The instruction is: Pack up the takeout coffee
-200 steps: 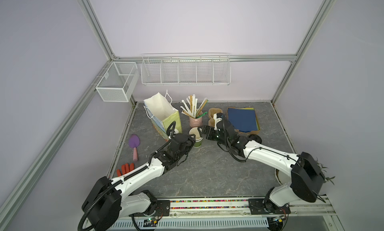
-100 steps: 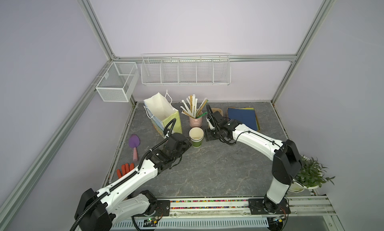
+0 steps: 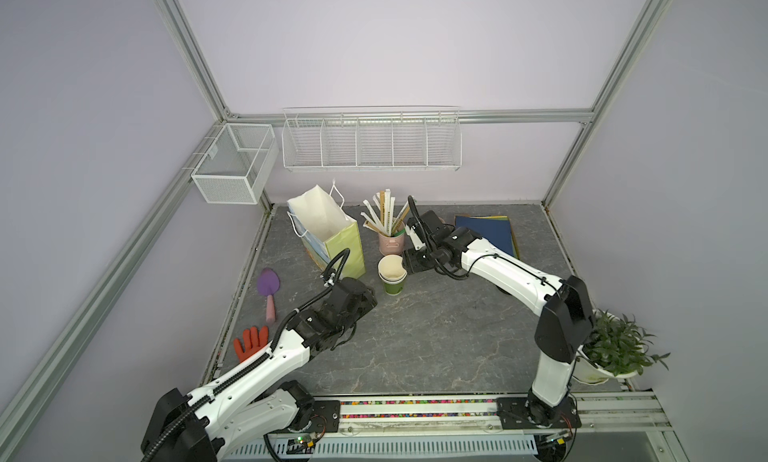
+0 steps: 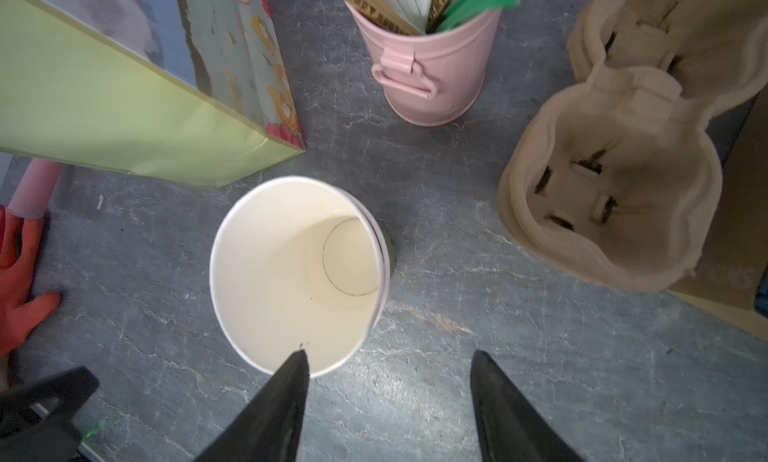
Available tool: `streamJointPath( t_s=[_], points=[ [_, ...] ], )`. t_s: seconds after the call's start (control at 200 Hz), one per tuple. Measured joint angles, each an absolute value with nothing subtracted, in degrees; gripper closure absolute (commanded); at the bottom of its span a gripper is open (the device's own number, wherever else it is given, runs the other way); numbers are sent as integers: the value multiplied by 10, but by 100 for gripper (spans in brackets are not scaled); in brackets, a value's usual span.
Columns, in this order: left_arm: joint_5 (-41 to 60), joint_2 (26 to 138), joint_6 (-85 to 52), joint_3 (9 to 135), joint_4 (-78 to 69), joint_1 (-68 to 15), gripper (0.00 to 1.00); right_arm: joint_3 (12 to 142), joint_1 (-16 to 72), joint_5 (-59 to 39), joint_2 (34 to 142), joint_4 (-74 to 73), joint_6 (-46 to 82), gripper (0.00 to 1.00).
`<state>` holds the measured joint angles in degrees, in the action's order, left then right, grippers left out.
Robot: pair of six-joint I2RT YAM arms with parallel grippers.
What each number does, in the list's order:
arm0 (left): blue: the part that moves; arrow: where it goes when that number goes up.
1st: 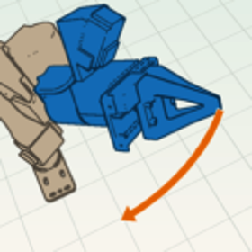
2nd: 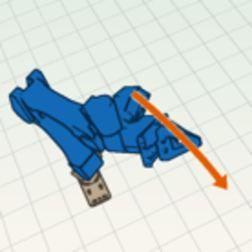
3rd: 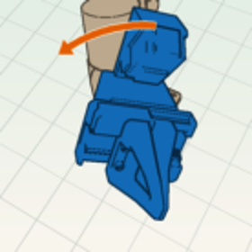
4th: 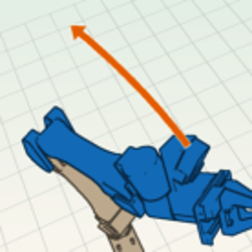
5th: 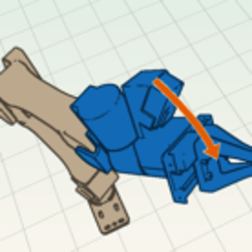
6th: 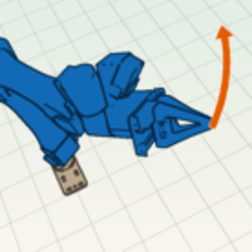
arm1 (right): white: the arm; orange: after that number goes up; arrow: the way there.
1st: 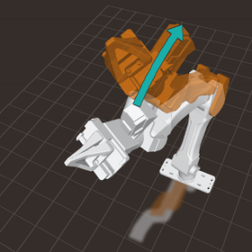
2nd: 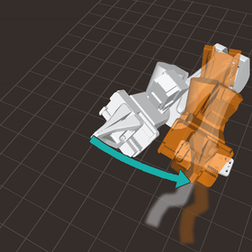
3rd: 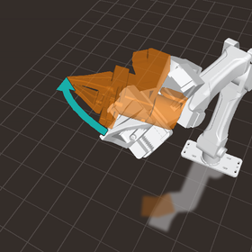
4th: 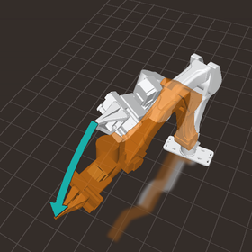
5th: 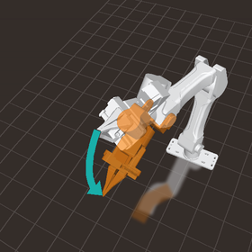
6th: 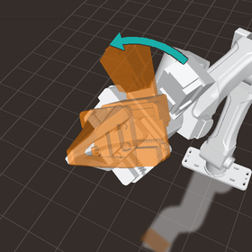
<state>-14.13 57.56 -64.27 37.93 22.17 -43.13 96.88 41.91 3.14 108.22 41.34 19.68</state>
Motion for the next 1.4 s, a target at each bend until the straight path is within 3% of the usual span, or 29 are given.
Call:
streamJointPath(
  t_s=[0.32, 0.64, 0.75, 1.075, 1.259, 1.399],
  points=[
    [-137, 580, -638, 353, 214, -419, 45, 1044, 413, 30, 1153, 460, 179, 54],
    [-132, 592, -635, 342, 199, -409, 45, 1082, 413, 29, 1185, 487, 174, 61],
    [-132, 597, -633, 342, 195, -408, 45, 1099, 413, 29, 1197, 496, 170, 69],
    [-130, 609, -633, 342, 185, -405, 45, 1128, 413, 29, 1220, 520, 166, 76],
    [-124, 623, -631, 342, 175, -397, 45, 1142, 413, 29, 1229, 530, 163, 93],
    [-109, 634, -624, 342, 157, -386, 43, 1146, 414, 29, 1229, 540, 164, 93]
  ],
)
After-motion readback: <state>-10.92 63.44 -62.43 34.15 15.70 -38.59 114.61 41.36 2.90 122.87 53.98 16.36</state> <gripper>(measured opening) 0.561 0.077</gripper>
